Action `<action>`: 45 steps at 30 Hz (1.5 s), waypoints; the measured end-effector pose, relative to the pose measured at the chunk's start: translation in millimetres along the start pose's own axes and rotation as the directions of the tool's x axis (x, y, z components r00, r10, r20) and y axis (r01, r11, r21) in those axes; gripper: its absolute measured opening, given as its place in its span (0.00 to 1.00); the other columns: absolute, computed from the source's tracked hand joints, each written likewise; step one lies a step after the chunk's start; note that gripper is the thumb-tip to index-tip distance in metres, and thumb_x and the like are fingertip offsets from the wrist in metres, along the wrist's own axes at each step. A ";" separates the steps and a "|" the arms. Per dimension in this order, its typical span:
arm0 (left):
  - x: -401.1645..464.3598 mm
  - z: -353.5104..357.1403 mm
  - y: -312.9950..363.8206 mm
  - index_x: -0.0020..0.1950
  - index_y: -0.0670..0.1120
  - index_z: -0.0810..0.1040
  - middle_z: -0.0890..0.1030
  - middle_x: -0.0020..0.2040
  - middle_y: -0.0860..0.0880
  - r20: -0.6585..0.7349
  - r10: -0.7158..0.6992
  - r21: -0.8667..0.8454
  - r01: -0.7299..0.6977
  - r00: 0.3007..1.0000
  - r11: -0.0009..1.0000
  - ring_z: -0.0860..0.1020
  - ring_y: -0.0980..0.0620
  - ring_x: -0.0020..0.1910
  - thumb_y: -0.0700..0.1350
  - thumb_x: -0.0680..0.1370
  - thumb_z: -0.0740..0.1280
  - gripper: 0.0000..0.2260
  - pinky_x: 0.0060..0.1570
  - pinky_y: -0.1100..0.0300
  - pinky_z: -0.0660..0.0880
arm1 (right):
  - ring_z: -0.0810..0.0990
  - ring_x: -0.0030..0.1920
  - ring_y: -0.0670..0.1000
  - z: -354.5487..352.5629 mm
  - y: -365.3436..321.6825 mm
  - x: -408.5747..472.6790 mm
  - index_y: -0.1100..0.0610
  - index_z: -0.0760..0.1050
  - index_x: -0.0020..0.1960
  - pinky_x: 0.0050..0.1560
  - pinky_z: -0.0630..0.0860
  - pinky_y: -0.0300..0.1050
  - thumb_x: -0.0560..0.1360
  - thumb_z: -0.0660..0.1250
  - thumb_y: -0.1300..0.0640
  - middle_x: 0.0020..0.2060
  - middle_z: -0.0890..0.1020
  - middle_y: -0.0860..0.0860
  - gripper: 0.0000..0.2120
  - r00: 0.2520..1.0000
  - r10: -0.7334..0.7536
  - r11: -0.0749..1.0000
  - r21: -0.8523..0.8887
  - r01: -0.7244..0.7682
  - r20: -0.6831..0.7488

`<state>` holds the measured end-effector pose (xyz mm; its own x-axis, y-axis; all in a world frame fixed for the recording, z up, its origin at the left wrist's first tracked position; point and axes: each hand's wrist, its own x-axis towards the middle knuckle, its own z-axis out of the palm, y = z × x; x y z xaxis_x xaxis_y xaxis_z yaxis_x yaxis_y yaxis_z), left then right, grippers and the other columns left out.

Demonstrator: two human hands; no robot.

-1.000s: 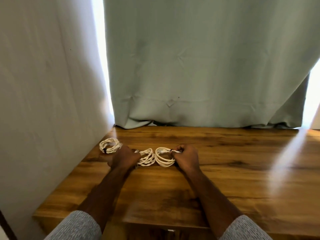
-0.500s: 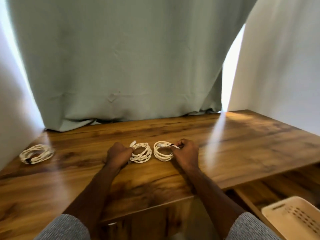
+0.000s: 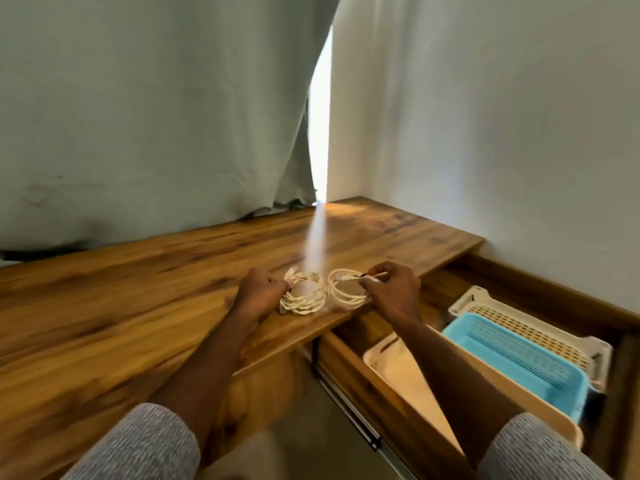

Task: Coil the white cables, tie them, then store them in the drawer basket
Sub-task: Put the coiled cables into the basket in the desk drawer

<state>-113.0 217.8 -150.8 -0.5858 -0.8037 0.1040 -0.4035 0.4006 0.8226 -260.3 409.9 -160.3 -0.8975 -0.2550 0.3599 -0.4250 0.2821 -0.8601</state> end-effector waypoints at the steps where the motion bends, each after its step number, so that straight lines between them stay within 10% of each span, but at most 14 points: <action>1: -6.4 10.6 10.8 0.32 0.46 0.77 0.76 0.29 0.49 0.025 0.023 0.015 -0.024 0.999 1.000 0.73 0.50 0.32 0.52 0.74 0.74 0.15 0.37 0.56 0.63 | 0.83 0.39 0.44 -16.8 7.4 4.2 0.52 0.85 0.44 0.41 0.79 0.39 0.68 0.79 0.53 0.38 0.85 0.47 0.06 0.999 0.027 1.000 -0.011 -0.028 -0.019; 10: -65.0 135.1 79.8 0.39 0.47 0.83 0.84 0.39 0.55 0.357 0.284 0.088 -0.334 0.890 0.938 0.78 0.54 0.46 0.57 0.72 0.75 0.13 0.57 0.52 0.63 | 0.84 0.39 0.49 -136.9 86.0 11.0 0.51 0.83 0.40 0.45 0.85 0.51 0.69 0.79 0.57 0.35 0.84 0.48 0.05 0.938 0.191 0.980 0.003 -0.199 -0.288; 23: -118.3 198.9 79.1 0.44 0.48 0.84 0.84 0.46 0.56 0.861 0.302 0.071 -0.685 0.409 0.725 0.80 0.57 0.49 0.55 0.73 0.74 0.11 0.64 0.41 0.72 | 0.82 0.39 0.49 -201.1 143.8 -6.0 0.58 0.82 0.45 0.31 0.74 0.38 0.71 0.78 0.56 0.42 0.84 0.53 0.08 0.899 0.323 0.916 -0.142 -0.376 -0.297; 29: -123.2 206.1 68.2 0.47 0.50 0.84 0.83 0.50 0.57 0.870 0.214 0.204 -0.720 0.444 0.663 0.77 0.56 0.54 0.55 0.74 0.73 0.10 0.65 0.42 0.67 | 0.85 0.39 0.51 -199.9 161.4 -3.0 0.60 0.82 0.49 0.43 0.85 0.50 0.70 0.78 0.56 0.43 0.86 0.54 0.11 0.882 0.418 0.849 -0.252 -0.464 -0.218; 34: -114.5 196.2 77.8 0.48 0.44 0.84 0.83 0.55 0.53 0.799 0.377 0.025 -0.653 0.469 0.757 0.80 0.56 0.53 0.47 0.75 0.73 0.07 0.51 0.61 0.80 | 0.85 0.40 0.52 -194.9 161.0 -0.5 0.61 0.83 0.51 0.34 0.81 0.44 0.70 0.78 0.56 0.44 0.86 0.55 0.13 0.876 0.448 0.816 -0.317 -0.483 -0.181; 45: -97.5 171.9 85.2 0.44 0.40 0.84 0.85 0.42 0.49 0.639 0.498 -0.105 -0.575 0.586 0.811 0.83 0.56 0.37 0.44 0.78 0.71 0.08 0.33 0.69 0.76 | 0.84 0.48 0.54 -188.9 151.9 -4.3 0.61 0.82 0.55 0.37 0.77 0.43 0.70 0.78 0.56 0.52 0.85 0.56 0.16 0.897 0.413 0.770 -0.465 -0.437 -0.159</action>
<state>-211.1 405.9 -187.0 -0.9935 0.0098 0.1135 0.0834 0.7411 0.6662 -343.2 628.5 -224.2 -0.9991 0.0346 0.0247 0.0101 0.7587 -0.6513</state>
